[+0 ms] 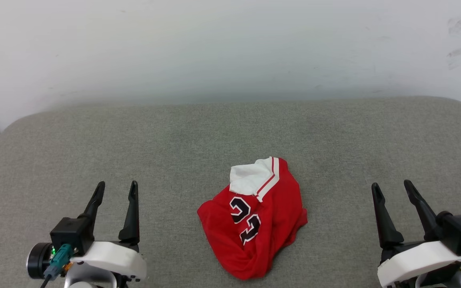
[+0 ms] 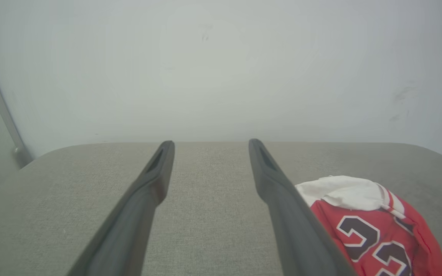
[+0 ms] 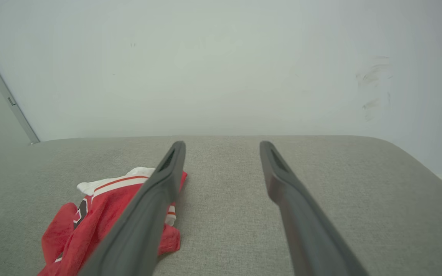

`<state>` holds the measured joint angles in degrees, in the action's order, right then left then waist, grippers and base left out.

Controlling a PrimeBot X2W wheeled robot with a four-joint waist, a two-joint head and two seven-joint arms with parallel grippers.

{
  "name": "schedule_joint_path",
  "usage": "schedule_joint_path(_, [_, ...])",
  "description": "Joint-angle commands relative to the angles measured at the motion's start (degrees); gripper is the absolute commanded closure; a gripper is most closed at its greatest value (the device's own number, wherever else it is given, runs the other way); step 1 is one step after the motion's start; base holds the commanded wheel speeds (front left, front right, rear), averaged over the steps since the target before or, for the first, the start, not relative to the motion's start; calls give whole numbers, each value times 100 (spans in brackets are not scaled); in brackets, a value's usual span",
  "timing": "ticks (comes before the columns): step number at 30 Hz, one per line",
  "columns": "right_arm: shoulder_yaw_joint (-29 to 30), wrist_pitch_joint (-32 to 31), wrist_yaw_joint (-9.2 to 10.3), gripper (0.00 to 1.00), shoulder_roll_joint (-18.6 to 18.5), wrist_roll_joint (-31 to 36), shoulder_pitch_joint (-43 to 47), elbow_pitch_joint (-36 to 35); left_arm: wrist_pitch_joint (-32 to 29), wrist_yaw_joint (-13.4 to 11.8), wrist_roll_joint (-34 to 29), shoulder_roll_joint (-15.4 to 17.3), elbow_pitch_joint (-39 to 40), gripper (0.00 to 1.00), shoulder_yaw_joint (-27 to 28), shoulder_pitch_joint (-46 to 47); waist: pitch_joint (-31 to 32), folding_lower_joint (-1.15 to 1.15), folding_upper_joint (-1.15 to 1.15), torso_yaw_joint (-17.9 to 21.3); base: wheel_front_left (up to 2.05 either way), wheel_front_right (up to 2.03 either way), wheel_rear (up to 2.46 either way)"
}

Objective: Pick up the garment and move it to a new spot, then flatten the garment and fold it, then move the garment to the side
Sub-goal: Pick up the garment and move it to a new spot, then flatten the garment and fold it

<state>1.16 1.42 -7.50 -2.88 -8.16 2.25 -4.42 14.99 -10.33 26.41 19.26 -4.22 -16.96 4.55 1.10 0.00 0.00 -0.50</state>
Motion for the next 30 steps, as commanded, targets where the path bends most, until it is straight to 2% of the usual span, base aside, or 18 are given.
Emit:
schedule_joint_path(1, [14,-18,2,0,1,-28,87,-28,25,-15,-49,59,69,0,70,-136,4,0,0,-5,0,0,0])
schedule_joint_path(9, [36,-65,2,0,1,-42,161,-92,27,35,-98,119,272,0,152,-468,-1,0,0,18,0,0,0])
schedule_joint_path(22, [30,-175,2,0,1,-157,102,-14,27,44,-53,49,254,0,111,-439,16,0,0,-6,0,0,0])
schedule_joint_path(25, [-57,-473,2,0,2,-277,-27,47,27,68,-73,16,292,0,106,-352,-26,0,0,-76,0,0,0])
schedule_joint_path(30, [-319,-1596,2,0,2,-389,-478,142,24,117,-119,-66,395,0,116,-204,-244,0,0,-300,0,0,0])
